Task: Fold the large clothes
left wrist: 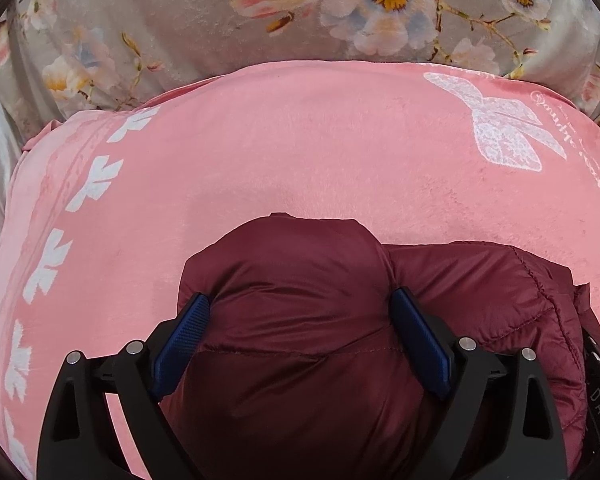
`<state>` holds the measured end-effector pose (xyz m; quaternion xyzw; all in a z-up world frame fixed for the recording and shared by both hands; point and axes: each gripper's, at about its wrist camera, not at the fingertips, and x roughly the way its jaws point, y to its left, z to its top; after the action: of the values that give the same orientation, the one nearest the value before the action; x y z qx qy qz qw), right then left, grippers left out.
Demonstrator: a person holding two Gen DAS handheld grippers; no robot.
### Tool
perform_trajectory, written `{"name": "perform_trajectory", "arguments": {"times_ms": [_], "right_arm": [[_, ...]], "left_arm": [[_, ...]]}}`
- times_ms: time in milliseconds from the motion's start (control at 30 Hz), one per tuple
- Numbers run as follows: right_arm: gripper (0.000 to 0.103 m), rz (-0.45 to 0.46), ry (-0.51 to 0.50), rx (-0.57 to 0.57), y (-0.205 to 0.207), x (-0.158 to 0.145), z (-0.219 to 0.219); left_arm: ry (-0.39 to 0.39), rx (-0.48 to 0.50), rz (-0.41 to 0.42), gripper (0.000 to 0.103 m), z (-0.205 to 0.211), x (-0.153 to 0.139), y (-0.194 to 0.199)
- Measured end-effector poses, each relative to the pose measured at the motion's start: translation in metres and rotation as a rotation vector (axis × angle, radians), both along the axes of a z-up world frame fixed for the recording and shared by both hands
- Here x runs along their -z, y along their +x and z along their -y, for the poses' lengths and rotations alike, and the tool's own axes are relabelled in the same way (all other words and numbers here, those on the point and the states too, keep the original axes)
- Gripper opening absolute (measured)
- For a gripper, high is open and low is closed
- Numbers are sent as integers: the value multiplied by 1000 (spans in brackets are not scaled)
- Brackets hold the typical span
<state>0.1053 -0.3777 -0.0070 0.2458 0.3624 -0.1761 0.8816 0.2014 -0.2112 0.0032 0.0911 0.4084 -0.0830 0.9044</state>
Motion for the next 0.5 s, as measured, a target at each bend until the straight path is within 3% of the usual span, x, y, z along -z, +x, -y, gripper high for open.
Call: {"name": "perform_trajectory", "arguments": {"times_ms": [500], "right_arm": [[28, -1, -2, -4, -1, 1, 1]], "left_arm": [[16, -9, 23, 91, 4, 2, -1]]}}
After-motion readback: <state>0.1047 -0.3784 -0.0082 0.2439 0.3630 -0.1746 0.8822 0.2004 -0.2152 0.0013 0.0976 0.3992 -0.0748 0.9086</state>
